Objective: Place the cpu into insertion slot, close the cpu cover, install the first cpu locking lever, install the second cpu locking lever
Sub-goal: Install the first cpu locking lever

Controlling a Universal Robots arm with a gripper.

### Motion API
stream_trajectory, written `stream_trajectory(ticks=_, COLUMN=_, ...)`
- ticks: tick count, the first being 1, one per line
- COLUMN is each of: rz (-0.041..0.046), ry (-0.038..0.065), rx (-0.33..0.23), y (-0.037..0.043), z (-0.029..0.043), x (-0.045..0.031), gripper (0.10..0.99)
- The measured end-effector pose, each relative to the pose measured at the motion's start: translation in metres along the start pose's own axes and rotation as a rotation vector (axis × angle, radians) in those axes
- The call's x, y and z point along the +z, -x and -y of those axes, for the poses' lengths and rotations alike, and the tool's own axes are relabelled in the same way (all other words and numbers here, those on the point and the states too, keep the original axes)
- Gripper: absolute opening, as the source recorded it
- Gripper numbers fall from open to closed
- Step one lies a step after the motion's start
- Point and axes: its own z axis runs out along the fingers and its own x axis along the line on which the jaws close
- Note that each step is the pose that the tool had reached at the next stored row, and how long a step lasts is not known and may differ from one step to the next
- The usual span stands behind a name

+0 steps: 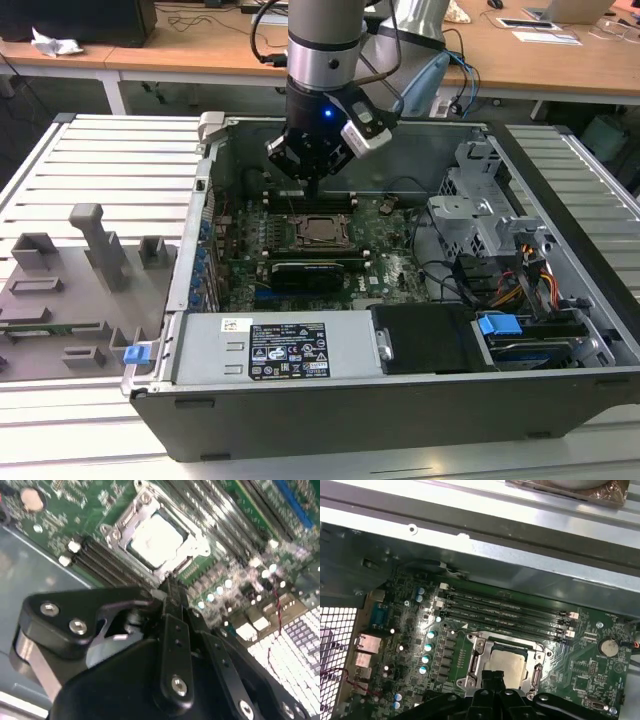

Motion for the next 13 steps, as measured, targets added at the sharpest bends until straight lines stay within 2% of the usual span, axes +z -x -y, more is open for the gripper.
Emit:
stream_trajectory(ticks=6, rz=0.0043, ry=0.000, rx=0.095, y=0.0000, z=0.0001, x=0.0021, gripper=0.106)
stream_trajectory(ticks=10, rz=0.0061, ry=0.000, rx=0.138, y=-0.0003, z=0.0000, x=0.0031, gripper=0.106)
stream_trajectory(ticks=13, rz=0.0099, ry=0.003, rx=0.139, y=-0.0111, z=-0.0022, x=0.0034, gripper=0.106)
